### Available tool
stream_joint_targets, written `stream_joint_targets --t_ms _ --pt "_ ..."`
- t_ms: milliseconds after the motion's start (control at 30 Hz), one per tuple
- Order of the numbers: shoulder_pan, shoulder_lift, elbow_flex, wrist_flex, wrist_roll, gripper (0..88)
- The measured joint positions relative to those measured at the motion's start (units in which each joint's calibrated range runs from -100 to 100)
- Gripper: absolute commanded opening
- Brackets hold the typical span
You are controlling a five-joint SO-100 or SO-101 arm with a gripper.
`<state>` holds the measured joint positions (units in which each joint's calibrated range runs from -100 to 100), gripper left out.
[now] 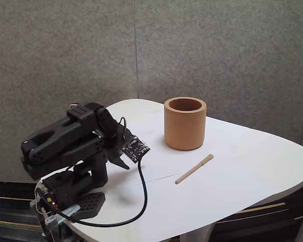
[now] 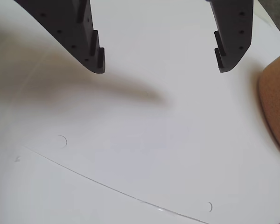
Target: Grab the pen and put it in the pen holder.
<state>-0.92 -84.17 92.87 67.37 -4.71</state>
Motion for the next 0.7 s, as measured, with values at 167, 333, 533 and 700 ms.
stream_joint_targets --t_ms 167,333,533,700 --pt "0.0 0.0 0.0 0.0 0.0 33.8" --pt "0.0 0.0 0.0 0.0 0.0 33.8" --pt "0.0 0.0 0.0 0.0 0.0 33.8" --pt "0.0 0.0 0.0 0.0 0.0 33.8"
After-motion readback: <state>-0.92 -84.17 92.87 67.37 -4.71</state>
